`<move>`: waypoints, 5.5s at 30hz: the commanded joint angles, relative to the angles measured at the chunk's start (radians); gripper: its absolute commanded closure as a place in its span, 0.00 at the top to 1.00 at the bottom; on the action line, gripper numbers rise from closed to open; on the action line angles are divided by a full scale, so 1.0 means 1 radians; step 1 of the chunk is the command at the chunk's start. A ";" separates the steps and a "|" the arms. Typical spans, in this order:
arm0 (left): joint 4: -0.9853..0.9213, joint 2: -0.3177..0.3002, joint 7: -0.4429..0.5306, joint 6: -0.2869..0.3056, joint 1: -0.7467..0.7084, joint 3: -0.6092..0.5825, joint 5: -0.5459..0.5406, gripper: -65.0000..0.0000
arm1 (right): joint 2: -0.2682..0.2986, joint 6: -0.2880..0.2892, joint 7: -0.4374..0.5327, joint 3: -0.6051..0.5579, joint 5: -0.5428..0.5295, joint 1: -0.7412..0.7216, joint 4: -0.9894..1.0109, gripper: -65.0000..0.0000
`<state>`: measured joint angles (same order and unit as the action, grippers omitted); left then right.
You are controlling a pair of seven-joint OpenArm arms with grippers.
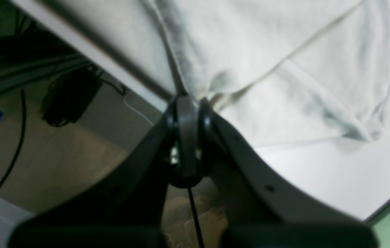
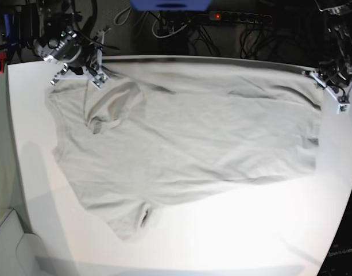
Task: Layout the t-shirt on the table in an organized manner, then fold the t-shirt properly
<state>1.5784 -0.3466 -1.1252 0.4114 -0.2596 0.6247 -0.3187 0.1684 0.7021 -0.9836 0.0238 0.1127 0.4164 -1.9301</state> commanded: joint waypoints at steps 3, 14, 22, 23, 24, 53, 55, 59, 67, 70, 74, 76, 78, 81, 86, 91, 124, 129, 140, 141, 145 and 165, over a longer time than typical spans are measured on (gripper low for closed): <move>0.007 -0.024 0.017 -0.001 0.000 0.007 0.000 0.00 | 0.003 -0.004 0.001 0.006 0.000 0.002 -0.016 0.00; 0.007 -0.019 0.023 -0.003 0.003 0.007 0.000 0.01 | 0.001 -0.004 -0.008 0.014 0.003 0.002 -0.016 0.03; 0.007 -0.024 0.023 -0.004 0.000 0.007 0.000 0.01 | 0.001 -0.004 -0.002 0.015 0.003 0.060 -0.105 0.32; 0.007 -0.022 0.021 -0.006 0.001 0.007 0.000 0.01 | 0.004 -0.004 -0.002 0.015 0.003 0.060 -0.105 0.34; 0.007 -0.022 0.021 -0.006 0.001 0.007 0.000 0.01 | 0.007 -0.004 -0.002 0.015 0.003 0.060 -0.105 0.36; 0.006 -0.016 0.015 -0.007 -0.002 0.007 0.000 0.01 | -0.007 -0.004 -0.007 0.083 0.000 -0.440 0.231 0.38; 0.006 -0.016 0.015 -0.007 -0.002 0.007 0.000 0.01 | -0.016 -0.004 -0.004 0.083 0.000 -0.462 0.268 0.38; 0.006 -0.016 0.015 -0.007 0.000 0.007 0.000 0.01 | -0.028 -0.004 -0.002 0.083 0.000 -0.492 0.309 0.38; 0.006 -0.016 0.015 -0.007 0.001 0.007 0.000 0.01 | -0.040 -0.004 -0.001 -0.018 0.003 -0.497 0.312 0.38; 0.006 -0.016 0.015 -0.007 0.001 0.007 0.000 0.01 | -0.042 -0.004 0.001 -0.034 0.002 -0.508 0.343 0.38; 0.006 -0.016 0.017 -0.007 0.000 0.007 0.000 0.01 | -0.042 -0.004 0.001 -0.032 0.002 -0.532 0.400 0.37; 0.006 -0.016 0.017 -0.007 0.000 0.007 0.000 0.01 | -0.042 -0.004 0.001 -0.031 0.002 -0.541 0.413 0.37; 0.006 -0.016 0.017 -0.007 0.000 0.007 0.000 0.01 | -0.040 -0.004 0.002 -0.031 0.002 -0.540 0.410 0.35; 0.006 -0.016 0.015 -0.007 0.003 0.007 0.000 0.01 | -0.040 -0.004 0.002 -0.035 0.002 -0.541 0.412 0.20; 0.006 -0.016 0.015 -0.009 0.004 0.007 0.000 0.01 | -0.042 -0.004 0.002 -0.035 0.002 -0.561 0.404 0.00; 0.006 -0.016 0.015 -0.009 0.004 0.007 0.000 0.01 | -0.042 -0.004 0.001 -0.035 0.002 -0.564 0.318 0.00; 0.006 -0.016 0.020 -0.009 0.006 0.007 0.000 0.01 | -0.034 -0.004 -0.011 -0.137 0.002 -0.589 0.366 0.37; 0.006 -0.015 0.023 -0.009 0.006 0.008 0.000 0.05 | -0.030 -0.004 -0.011 -0.091 0.002 -0.563 0.280 0.41; 0.018 0.045 0.015 -0.001 -0.004 0.160 -0.001 0.76 | -0.030 -0.004 -0.011 -0.088 0.006 -0.558 0.248 0.40; 0.018 0.047 0.015 0.001 -0.004 0.180 -0.004 0.77 | -0.030 -0.004 -0.011 -0.088 0.006 -0.558 0.246 0.40; 0.033 0.047 0.014 0.001 -0.005 0.222 -0.007 0.74 | -0.030 -0.004 -0.011 -0.088 0.006 -0.568 0.243 0.40; -0.372 -0.007 0.101 -0.009 0.615 0.067 0.000 0.72 | -0.005 -0.004 0.019 -0.008 0.009 -0.986 0.694 0.41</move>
<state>1.1873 -0.3359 -1.0313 0.3992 0.3363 0.6888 -0.2996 0.1589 0.7025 -0.9833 0.0147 0.1295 -0.5388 -1.2160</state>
